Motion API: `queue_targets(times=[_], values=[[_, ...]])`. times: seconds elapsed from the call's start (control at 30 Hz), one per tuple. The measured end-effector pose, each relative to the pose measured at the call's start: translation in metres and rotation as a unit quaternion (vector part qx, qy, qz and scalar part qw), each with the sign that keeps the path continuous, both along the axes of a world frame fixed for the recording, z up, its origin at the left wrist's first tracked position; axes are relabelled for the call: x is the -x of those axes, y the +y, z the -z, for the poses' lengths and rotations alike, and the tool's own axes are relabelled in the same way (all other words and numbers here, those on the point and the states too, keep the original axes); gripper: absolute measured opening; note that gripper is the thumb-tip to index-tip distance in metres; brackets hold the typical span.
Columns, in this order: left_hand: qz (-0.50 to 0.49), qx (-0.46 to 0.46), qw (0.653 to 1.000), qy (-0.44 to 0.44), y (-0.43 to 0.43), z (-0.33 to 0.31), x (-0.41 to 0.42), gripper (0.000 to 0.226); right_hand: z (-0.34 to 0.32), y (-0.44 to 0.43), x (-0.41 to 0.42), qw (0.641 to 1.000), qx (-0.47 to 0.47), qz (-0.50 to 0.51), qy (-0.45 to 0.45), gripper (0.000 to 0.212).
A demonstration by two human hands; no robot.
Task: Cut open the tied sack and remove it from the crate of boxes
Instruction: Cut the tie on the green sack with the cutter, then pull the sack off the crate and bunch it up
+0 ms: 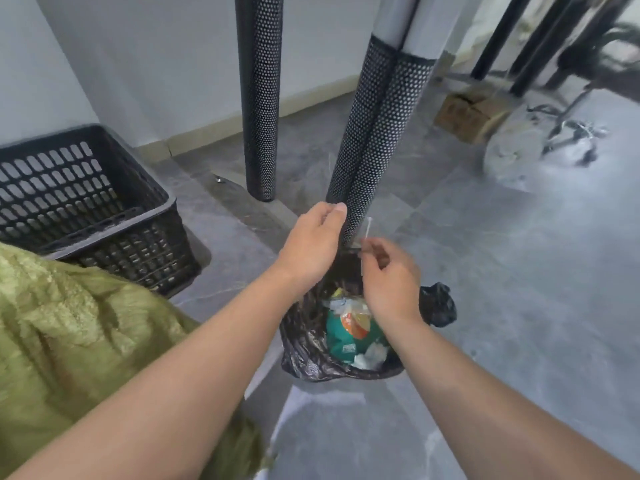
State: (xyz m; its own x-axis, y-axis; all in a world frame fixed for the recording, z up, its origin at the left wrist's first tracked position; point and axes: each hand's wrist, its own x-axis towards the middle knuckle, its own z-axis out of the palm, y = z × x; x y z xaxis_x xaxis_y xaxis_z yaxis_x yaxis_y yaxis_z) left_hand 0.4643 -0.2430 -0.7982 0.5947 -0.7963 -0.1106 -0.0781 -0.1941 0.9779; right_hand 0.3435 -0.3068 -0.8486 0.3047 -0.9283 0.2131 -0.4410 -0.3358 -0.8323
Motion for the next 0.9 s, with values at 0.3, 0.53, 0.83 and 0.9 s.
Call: queue_targets(times=[0.3, 0.53, 0.83, 0.9], values=[[0.026, -0.054, 0.998, -0.004, -0.005, 0.026, 0.026, 0.049, 0.026, -0.001, 0.05, 0.988, -0.04, 0.067, 0.131, 0.024], [-0.001, -0.043, 0.998, -0.039, 0.022, 0.024, -0.005, 0.047, 0.011, 0.009, 0.004, 0.995, -0.024, 0.056, 0.077, 0.025], [-0.107, -0.079, 0.989, -0.065, 0.11, -0.014, -0.077, 0.051, -0.022, 0.066, -0.108, 0.994, -0.037, -0.104, 0.004, 0.024], [-0.135, -0.081, 0.985, -0.077, 0.135, -0.022, -0.088, 0.047, -0.029, 0.086, -0.129, 0.989, -0.058, -0.136, -0.006, 0.024]])
